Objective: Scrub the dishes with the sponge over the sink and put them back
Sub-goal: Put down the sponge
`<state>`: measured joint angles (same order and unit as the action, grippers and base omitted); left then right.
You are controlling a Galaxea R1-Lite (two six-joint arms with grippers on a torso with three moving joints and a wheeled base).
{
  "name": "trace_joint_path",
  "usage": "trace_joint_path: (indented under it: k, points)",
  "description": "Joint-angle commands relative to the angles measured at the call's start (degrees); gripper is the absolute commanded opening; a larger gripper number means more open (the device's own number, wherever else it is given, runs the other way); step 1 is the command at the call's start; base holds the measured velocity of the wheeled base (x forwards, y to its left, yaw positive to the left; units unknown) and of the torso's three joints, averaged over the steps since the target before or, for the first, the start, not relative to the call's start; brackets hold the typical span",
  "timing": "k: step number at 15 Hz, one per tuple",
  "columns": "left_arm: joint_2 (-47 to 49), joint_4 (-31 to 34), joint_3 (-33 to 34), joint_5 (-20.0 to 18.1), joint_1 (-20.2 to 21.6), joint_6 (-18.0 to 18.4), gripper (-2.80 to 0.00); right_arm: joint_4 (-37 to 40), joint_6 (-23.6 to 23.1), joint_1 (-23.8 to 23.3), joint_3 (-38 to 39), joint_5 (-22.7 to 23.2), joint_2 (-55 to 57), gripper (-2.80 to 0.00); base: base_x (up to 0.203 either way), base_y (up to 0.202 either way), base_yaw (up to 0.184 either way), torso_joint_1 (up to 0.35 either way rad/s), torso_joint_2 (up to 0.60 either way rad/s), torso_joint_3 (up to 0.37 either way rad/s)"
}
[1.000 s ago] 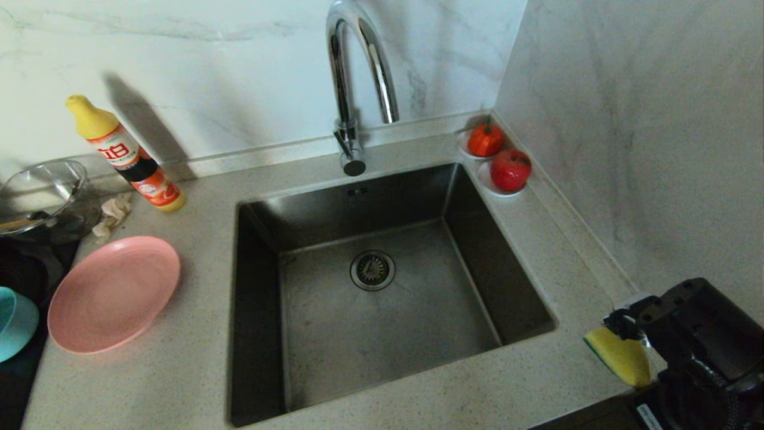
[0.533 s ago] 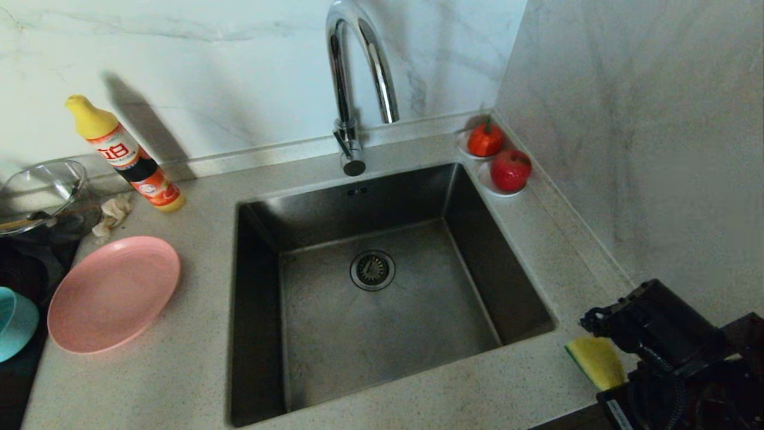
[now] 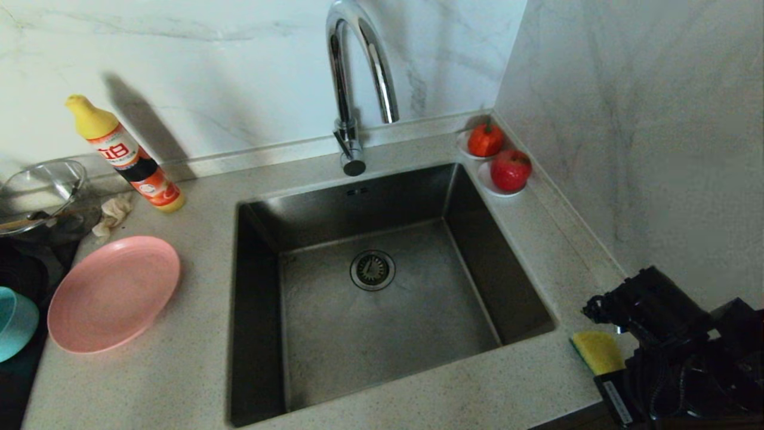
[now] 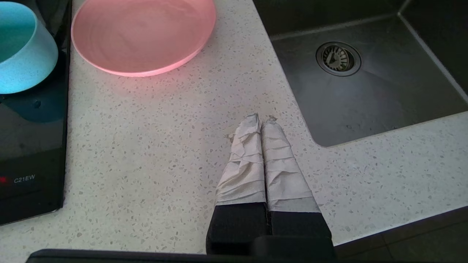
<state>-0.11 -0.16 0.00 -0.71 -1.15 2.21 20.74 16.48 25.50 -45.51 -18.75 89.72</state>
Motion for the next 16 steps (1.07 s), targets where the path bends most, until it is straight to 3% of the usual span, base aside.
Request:
trace_joint_path:
  k: [1, 12, 13, 16]
  points:
    - [-0.15, -0.02, 0.0, 0.0, 0.0, 0.08, -2.8, -0.45, -0.5, -1.68, -0.77, -0.06, 0.84, -2.8, 0.0, 0.0, 0.0, 0.0, 0.0, 0.0]
    - [-0.15, -0.02, 0.0, -0.08, 0.0, -0.01, -2.8, -1.42, -1.3, -2.03, -4.53, -0.58, 4.08, -2.8, 0.0, 0.0, 0.0, 0.0, 0.0, 0.0]
    - [-0.15, -0.02, 0.0, 0.0, 0.0, -0.01, -2.8, -1.75, -1.67, -2.66, -4.73, -0.59, 4.38, 0.0, 0.0, 0.0, 0.0, 0.0, 0.0, 0.0]
    - [-0.15, -0.02, 0.0, 0.0, 0.0, -0.01, -2.8, -1.84, -1.72, -2.82, -6.05, -0.67, 4.33, 0.0, 0.0, 0.0, 0.0, 0.0, 0.0, 0.0]
